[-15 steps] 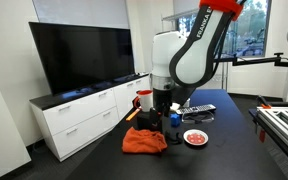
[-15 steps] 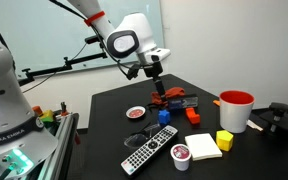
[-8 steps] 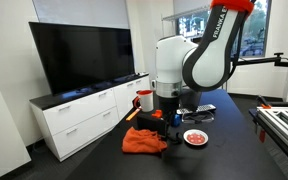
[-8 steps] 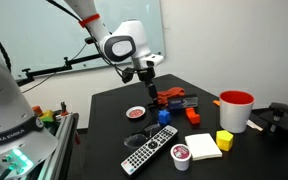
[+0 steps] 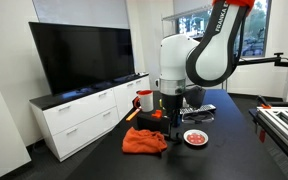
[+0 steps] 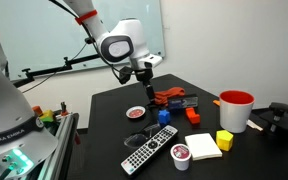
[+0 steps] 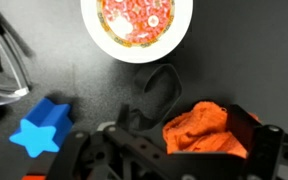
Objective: Take the black box out of the cup and put the black strap into the cup
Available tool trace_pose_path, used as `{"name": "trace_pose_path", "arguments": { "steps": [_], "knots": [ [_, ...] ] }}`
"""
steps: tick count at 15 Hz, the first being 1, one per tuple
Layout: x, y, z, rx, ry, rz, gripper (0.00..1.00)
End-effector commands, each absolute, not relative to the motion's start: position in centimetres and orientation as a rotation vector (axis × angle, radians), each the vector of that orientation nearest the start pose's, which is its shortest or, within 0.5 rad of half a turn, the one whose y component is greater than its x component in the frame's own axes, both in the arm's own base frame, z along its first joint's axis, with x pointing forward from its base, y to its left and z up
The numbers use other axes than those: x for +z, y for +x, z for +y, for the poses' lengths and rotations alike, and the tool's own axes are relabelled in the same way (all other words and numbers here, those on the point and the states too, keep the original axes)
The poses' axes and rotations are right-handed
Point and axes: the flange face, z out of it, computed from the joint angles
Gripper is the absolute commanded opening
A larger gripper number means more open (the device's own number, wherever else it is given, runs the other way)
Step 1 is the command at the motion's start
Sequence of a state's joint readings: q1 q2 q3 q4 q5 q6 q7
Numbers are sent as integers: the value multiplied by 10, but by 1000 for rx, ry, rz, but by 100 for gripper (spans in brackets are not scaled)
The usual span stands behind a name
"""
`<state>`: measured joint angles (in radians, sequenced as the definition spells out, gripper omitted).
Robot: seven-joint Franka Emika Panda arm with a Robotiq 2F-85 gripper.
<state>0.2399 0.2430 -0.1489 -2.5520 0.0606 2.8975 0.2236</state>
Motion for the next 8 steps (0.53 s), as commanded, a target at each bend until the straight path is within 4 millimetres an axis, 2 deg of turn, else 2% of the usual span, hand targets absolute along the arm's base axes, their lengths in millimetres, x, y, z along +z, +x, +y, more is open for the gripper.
{"name": "trace_pose_path", "arguments": {
  "steps": [1, 8],
  "knots": [
    [189, 460, 27, -214, -3133, 239, 100],
    [170, 459, 22, -219, -3152, 215, 100]
  ]
}}
